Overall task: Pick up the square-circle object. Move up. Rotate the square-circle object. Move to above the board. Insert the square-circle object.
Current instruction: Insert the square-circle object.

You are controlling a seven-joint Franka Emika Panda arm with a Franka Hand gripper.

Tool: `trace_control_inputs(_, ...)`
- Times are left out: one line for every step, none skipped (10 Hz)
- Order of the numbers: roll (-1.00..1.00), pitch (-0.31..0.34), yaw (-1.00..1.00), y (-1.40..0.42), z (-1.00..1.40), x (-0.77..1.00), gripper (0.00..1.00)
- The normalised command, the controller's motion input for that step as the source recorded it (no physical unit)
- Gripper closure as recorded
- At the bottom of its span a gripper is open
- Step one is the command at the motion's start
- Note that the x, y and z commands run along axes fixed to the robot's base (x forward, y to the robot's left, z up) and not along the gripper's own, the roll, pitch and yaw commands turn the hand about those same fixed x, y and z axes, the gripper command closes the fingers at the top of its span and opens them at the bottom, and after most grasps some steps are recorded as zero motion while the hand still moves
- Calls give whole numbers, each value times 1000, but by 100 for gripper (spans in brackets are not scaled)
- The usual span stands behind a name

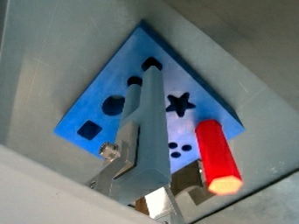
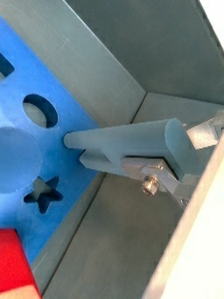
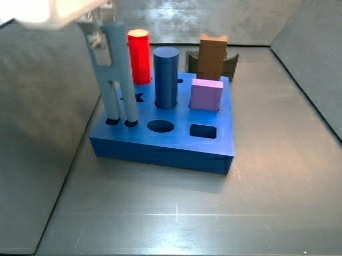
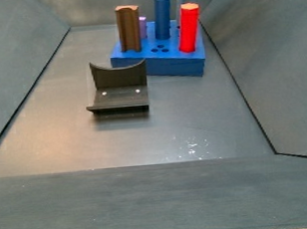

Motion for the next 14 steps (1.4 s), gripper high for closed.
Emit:
trace_control_inputs(46, -36, 63, -29, -243, 0, 100)
trace_control_inputs(30, 0, 57, -40, -163, 0, 100)
trace_control_inputs(27, 31, 89, -46, -149, 60, 100)
trace_control_inputs(29, 84, 200, -63, -149, 231, 100)
trace_control_inputs(26, 109, 231, -109, -134, 409, 100)
trace_control_inputs(27, 130, 229, -106, -146, 446, 100)
trace_control_inputs(30, 104, 180, -71, -209, 391, 100)
trace_control_inputs(66, 130, 9, 0, -351, 0, 100)
trace_control_inputs(81, 181, 11, 0, -289, -111, 100)
trace_control_inputs(69, 256, 9, 0, -229, -154, 100)
trace_control_inputs(44, 216, 0, 0, -274, -217, 100)
trace_control_inputs(46, 96, 0, 0, -320, -180, 100)
trace_control_inputs(40, 44, 0, 0, -374, -149, 100)
trace_control_inputs(36, 34, 0, 0, -389, -291, 100)
